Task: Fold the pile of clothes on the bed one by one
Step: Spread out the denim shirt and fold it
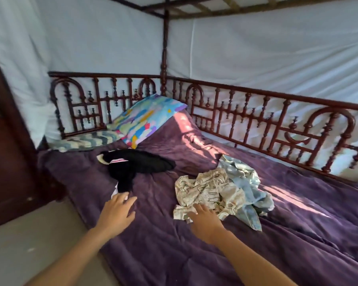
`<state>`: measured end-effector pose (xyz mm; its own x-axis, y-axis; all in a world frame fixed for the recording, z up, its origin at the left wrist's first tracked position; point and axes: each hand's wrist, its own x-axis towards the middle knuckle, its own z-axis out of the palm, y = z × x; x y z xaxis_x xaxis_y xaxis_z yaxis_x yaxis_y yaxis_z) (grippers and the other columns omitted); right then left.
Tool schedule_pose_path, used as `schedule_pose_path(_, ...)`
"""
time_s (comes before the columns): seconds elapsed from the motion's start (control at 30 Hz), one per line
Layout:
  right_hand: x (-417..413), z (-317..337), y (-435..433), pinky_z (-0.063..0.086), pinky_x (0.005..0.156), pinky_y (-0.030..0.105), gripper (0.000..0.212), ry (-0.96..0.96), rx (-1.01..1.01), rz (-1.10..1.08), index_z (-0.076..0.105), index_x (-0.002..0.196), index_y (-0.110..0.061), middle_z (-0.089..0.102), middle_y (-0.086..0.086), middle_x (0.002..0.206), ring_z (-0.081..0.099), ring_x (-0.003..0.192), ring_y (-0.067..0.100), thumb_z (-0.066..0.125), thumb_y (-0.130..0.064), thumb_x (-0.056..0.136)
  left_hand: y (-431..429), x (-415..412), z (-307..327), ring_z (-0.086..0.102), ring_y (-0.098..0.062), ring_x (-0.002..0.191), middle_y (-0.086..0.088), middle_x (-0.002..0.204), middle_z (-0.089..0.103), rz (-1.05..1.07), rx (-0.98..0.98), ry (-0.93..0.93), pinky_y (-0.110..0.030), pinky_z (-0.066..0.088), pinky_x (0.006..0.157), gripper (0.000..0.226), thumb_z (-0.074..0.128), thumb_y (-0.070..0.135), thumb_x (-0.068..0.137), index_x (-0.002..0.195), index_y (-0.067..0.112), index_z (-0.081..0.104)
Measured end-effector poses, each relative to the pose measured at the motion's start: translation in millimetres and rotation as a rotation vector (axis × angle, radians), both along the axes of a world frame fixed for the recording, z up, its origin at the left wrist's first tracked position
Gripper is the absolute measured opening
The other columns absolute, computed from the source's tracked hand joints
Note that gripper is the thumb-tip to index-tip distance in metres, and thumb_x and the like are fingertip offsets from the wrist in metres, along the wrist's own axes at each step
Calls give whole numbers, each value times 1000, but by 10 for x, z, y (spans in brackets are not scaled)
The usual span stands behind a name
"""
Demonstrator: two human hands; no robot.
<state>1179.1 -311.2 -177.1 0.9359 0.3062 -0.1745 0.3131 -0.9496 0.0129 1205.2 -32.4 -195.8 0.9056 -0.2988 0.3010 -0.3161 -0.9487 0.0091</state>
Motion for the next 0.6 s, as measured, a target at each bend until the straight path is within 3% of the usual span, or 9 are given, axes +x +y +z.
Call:
schedule_pose_path(0.13, 15, -167, 197, 27, 107, 41, 45, 42, 6, 81, 40, 136, -16, 24, 9, 149, 23, 137, 25, 42, -22, 92, 221, -307, -226, 69, -28, 73, -8, 88, 70, 106, -86, 3, -36, 55, 48, 47, 85, 32, 45, 88, 15, 74)
schedule_pose_path(0.3, -174, -414, 321, 30, 105, 39, 51, 152, 42, 120, 30, 143, -23, 26, 2, 147, 26, 135, 23, 42, -25, 94, 385, -832, -578, 69, -28, 66, -10, 83, 69, 238, -128, 135, -36, 55, 51, 38, 57, 39, 59, 83, 16, 74)
schedule_pose_path(0.43, -269, -506, 443, 29, 107, 41, 55, 191, 5, 171, 25, 145, -24, 26, 4, 147, 27, 135, 24, 43, -25, 93, 508, -1002, -565, 68, -30, 60, -13, 81, 69, 303, -157, 161, -38, 54, 46, 40, 64, 29, 49, 82, 9, 73)
schedule_pose_path(0.53, -274, -507, 578, 28, 108, 42, 56, 204, 0, 175, 25, 146, -24, 25, 5, 149, 25, 137, 26, 44, -25, 93, 601, -993, -537, 68, -31, 61, -13, 80, 69, 316, -184, 159, -38, 53, 46, 39, 56, 32, 58, 82, 7, 73)
schedule_pose_path(0.6, -215, -489, 645, 28, 108, 42, 56, 200, -10, 168, 26, 145, -24, 25, 5, 149, 24, 137, 25, 44, -25, 93, 657, -914, -566, 68, -37, 69, -17, 86, 69, 301, -226, 182, -44, 55, 55, 40, 55, 30, 63, 88, 4, 73)
